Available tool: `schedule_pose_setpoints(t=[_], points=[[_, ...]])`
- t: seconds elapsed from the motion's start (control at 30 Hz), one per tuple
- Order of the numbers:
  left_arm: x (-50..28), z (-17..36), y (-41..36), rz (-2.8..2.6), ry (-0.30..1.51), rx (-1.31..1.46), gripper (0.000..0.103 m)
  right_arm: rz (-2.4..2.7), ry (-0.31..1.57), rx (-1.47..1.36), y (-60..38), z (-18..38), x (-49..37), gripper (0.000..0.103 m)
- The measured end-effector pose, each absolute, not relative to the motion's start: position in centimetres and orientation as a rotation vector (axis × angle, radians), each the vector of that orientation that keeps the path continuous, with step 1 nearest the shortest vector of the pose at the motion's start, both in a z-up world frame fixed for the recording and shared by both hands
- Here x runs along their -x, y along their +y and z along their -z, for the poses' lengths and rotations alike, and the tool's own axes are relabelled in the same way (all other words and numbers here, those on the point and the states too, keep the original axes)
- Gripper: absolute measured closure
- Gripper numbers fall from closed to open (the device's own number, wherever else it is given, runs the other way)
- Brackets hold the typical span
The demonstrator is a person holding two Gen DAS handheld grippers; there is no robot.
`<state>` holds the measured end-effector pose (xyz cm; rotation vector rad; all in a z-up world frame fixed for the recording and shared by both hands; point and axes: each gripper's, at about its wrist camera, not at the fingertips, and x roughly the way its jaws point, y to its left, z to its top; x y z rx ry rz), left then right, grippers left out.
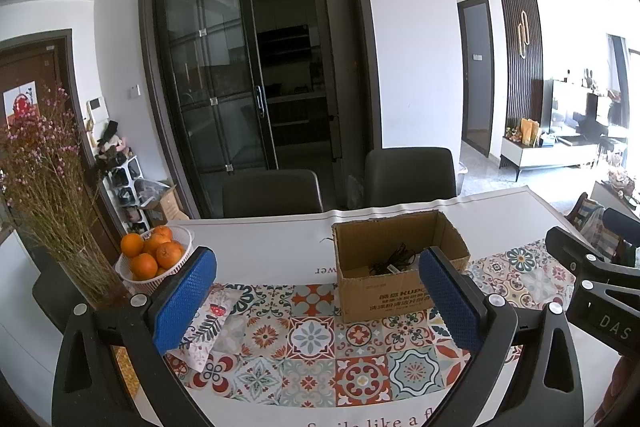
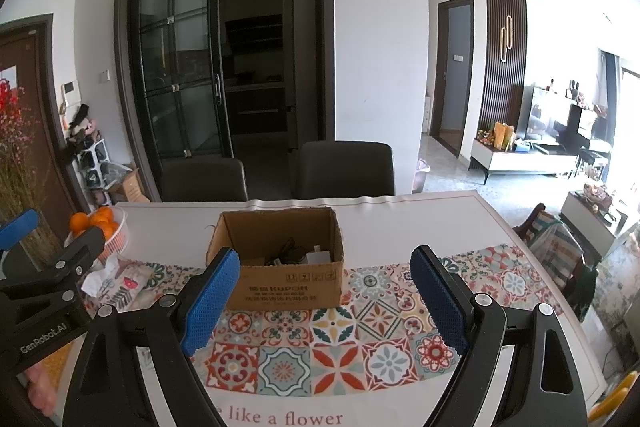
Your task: Organize rigid objects
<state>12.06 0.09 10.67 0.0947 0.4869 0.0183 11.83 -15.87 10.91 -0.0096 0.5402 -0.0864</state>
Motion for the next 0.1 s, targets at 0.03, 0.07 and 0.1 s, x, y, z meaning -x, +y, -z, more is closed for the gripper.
schedule_pose_setpoints(t=[0.03,0.07,0.1], points=[[-12.08,-10.71,0.09,-0.017,0.489,-0.094,0.0,0.087,0.54,0.008,-15.92,-10.9,-11.79,0.015],[-11.93,-10.76,0.06,-0.017,0.489,-0.093,0.0,0.086,0.541,0.007,-15.89,-10.92,-11.72,0.015],[-11.89,-10.81,0.06,-0.018,0.49,-0.092,0.0,0.085,0.541,0.006,-15.86,-10.89,-11.58,0.015]])
